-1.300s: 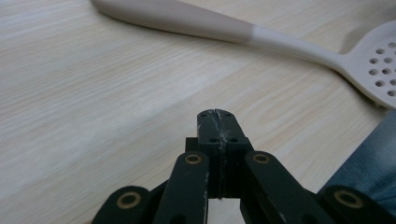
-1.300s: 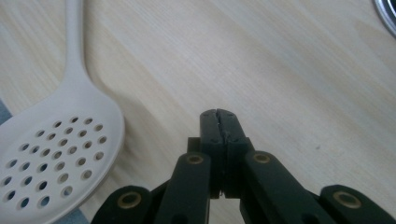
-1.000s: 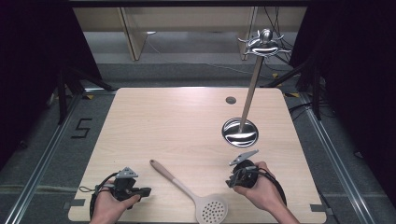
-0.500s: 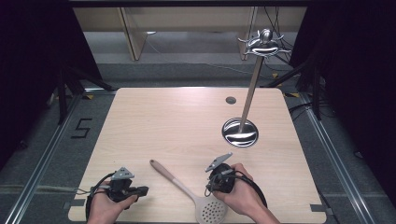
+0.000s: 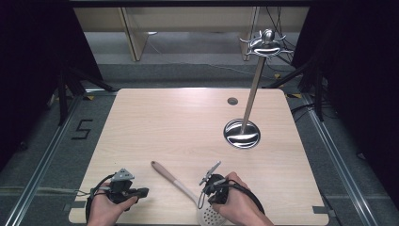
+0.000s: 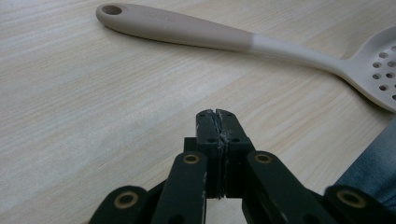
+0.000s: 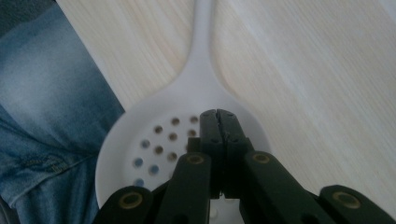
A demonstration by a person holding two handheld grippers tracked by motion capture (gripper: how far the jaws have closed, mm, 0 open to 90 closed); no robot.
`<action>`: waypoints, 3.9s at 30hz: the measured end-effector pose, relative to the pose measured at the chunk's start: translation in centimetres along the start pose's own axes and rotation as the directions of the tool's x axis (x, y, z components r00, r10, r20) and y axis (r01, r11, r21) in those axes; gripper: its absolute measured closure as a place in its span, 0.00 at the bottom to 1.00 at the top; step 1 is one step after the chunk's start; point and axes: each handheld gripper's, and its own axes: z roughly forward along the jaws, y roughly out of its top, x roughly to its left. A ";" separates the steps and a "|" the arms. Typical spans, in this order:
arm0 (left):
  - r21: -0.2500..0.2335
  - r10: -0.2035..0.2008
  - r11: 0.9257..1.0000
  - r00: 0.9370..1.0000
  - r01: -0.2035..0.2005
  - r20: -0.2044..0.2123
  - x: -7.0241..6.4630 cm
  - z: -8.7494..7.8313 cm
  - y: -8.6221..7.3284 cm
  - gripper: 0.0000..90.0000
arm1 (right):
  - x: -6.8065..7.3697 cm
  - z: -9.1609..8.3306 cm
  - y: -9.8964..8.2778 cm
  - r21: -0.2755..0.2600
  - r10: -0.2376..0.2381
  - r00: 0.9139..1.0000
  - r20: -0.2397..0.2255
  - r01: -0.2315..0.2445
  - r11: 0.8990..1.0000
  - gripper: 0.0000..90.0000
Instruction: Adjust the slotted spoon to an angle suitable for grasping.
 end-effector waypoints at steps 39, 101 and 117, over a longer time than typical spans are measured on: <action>0.002 -0.002 1.000 1.000 0.002 0.009 -0.1 0.1 -0.1 0.94 | -4.3 0.0 -1.6 0.149 0.038 0.989 0.141 -0.059 0.987 1.00; -0.036 -0.057 0.998 0.998 0.057 0.019 0.9 -1.4 -1.3 0.78 | -0.5 4.6 14.1 0.032 -0.159 0.987 0.014 0.159 0.987 0.76; -0.036 -0.053 0.998 0.998 0.054 0.021 1.0 -1.4 -1.4 0.78 | -0.4 5.6 14.6 0.059 -0.142 0.990 0.014 0.140 0.988 0.73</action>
